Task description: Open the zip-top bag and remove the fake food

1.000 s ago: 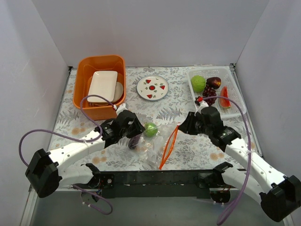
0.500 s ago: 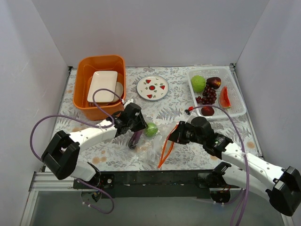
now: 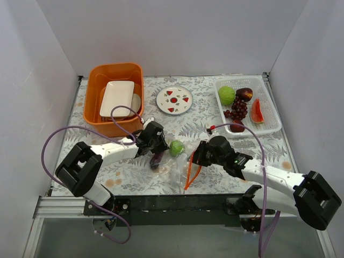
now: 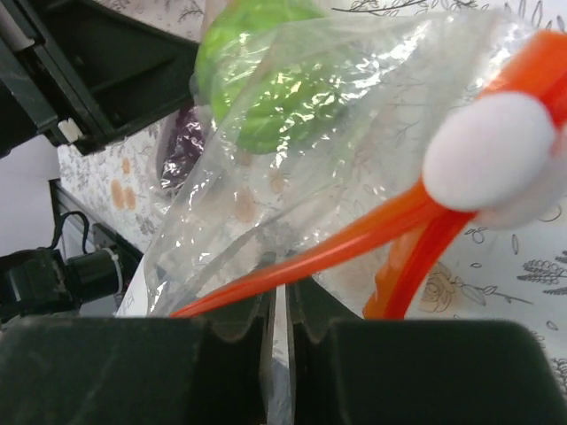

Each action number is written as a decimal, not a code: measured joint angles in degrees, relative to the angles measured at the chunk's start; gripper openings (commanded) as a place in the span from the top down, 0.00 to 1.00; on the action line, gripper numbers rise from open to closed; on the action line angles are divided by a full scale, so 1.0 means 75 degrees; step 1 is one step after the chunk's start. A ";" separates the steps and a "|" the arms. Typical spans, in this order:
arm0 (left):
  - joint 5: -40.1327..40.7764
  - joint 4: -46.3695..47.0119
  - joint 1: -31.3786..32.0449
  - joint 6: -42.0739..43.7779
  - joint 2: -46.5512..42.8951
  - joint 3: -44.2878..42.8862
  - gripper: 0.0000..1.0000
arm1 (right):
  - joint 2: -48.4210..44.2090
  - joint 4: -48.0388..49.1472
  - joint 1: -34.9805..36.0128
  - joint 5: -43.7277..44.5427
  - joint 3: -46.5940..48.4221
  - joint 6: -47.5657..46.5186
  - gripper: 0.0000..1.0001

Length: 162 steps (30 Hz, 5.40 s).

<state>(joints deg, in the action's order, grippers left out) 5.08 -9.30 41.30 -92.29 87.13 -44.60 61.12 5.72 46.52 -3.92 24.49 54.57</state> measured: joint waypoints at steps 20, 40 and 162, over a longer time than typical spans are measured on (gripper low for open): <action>-0.0055 -0.0615 0.0026 -0.0434 -0.2238 0.1699 0.86 | 0.1521 0.1116 -0.0286 -0.0055 0.0315 -0.0883 0.52; 0.0268 -0.0286 0.0026 -0.0312 -0.1139 0.0944 0.91 | 0.2576 0.2637 -0.0300 -0.1390 0.0434 -0.0440 0.23; -0.0408 -0.3643 -0.0248 -0.1116 -0.5377 0.2157 0.62 | 0.0930 -0.0816 -0.1897 -0.2716 0.1527 -0.2480 0.68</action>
<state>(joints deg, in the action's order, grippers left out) 2.02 -36.62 39.44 -100.66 46.81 -28.42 68.10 -0.40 32.29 -24.29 35.94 35.97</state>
